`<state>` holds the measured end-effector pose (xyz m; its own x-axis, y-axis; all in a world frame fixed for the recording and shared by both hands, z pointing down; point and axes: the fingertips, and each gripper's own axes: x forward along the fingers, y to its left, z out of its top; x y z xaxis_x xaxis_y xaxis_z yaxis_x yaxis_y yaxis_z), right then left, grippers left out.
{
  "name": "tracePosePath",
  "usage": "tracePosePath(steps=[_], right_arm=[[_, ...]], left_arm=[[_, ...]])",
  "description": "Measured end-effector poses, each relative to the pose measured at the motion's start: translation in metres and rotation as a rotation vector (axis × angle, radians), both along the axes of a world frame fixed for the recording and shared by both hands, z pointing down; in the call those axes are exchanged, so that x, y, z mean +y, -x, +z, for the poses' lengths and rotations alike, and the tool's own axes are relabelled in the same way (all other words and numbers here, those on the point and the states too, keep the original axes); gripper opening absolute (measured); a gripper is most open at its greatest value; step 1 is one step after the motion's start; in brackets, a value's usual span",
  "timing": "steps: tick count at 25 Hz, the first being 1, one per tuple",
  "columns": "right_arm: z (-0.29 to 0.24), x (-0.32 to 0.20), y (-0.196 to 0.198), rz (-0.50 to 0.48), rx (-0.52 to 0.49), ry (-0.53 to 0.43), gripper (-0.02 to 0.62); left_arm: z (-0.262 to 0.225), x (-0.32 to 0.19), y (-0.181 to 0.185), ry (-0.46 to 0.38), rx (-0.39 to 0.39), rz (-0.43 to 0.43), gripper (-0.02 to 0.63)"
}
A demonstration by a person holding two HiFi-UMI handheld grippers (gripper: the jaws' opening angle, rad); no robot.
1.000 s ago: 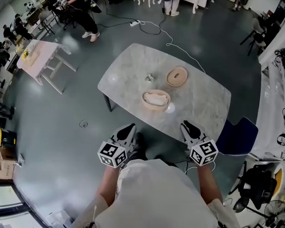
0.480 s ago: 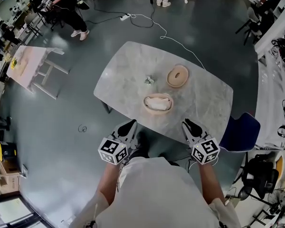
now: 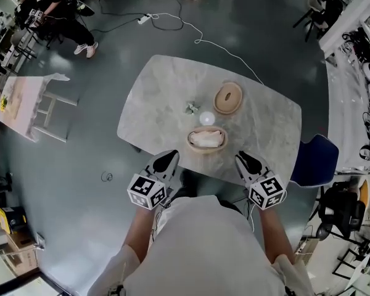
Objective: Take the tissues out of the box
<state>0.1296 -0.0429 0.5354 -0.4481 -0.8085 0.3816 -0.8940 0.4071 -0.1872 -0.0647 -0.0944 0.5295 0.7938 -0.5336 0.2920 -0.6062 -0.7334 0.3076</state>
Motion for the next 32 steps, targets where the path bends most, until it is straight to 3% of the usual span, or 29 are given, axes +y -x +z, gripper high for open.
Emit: tracePosePath(steps=[10, 16, 22, 32], right_arm=[[0.011, -0.036, 0.013, 0.081, 0.004, 0.029, 0.081], [0.025, -0.048, 0.015, 0.086, 0.005, 0.056, 0.081], [0.035, -0.056, 0.017, 0.052, 0.007, 0.087, 0.081], [0.063, -0.080, 0.015, -0.073, 0.025, 0.170, 0.081]], left_arm=[[0.014, -0.047, 0.002, 0.033, -0.013, 0.103, 0.008], [0.029, -0.058, -0.001, 0.059, -0.016, 0.115, 0.008], [0.042, -0.058, 0.000, 0.087, -0.014, 0.084, 0.009], [0.056, -0.063, 0.001, 0.134, -0.010, -0.051, 0.009]])
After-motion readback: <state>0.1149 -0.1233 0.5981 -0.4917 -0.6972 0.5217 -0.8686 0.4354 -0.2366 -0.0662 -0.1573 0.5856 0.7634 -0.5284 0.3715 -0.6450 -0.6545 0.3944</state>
